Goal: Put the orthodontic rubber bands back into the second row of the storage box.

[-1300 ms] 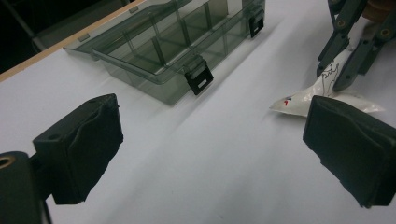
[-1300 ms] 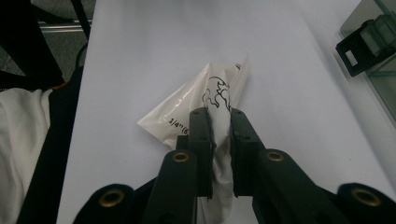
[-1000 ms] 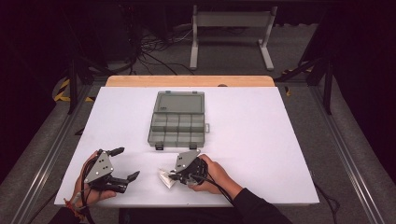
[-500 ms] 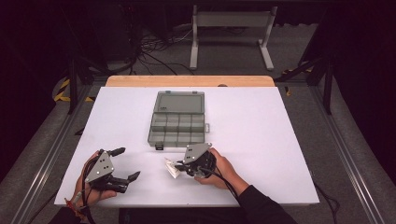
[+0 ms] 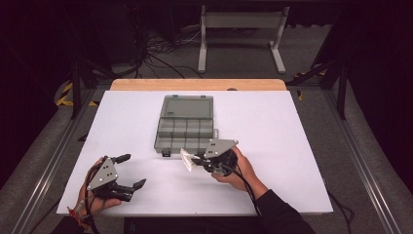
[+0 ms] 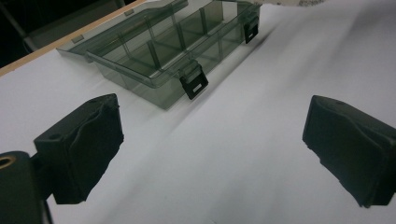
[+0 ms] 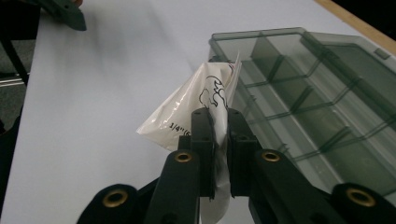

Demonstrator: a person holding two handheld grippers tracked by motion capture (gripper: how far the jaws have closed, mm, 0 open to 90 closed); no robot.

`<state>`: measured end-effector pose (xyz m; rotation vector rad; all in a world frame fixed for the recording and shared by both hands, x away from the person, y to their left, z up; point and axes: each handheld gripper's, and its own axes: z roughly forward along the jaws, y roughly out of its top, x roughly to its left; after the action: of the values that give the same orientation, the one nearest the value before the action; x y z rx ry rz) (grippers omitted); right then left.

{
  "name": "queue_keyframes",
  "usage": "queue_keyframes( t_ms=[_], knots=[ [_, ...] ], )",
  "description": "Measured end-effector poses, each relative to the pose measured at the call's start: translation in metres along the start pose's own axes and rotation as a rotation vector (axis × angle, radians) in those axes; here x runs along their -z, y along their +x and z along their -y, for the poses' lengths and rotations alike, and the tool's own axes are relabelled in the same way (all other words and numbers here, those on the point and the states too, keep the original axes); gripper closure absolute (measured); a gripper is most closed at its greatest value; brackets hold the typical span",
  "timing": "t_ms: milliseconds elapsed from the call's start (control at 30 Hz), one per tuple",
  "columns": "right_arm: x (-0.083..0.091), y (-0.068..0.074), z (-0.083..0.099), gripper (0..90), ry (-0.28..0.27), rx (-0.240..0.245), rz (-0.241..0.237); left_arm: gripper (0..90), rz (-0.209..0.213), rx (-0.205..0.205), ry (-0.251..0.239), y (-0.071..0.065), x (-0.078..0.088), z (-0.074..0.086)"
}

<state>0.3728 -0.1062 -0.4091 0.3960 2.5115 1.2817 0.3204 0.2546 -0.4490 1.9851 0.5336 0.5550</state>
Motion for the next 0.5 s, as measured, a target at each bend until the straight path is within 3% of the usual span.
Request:
queue_keyframes(
  t_ms=[267, 500],
  knots=[
    [0.01, -0.016, 0.0, 84.7, -0.041, -0.037, 0.068, 5.6, 0.002, 0.004, 0.003, 0.0, -0.001, 0.0],
    [0.006, -0.034, -0.003, 84.7, -0.039, -0.063, 0.103, 5.6, 0.005, 0.004, 0.008, 0.0, -0.001, 0.0]
  ],
)
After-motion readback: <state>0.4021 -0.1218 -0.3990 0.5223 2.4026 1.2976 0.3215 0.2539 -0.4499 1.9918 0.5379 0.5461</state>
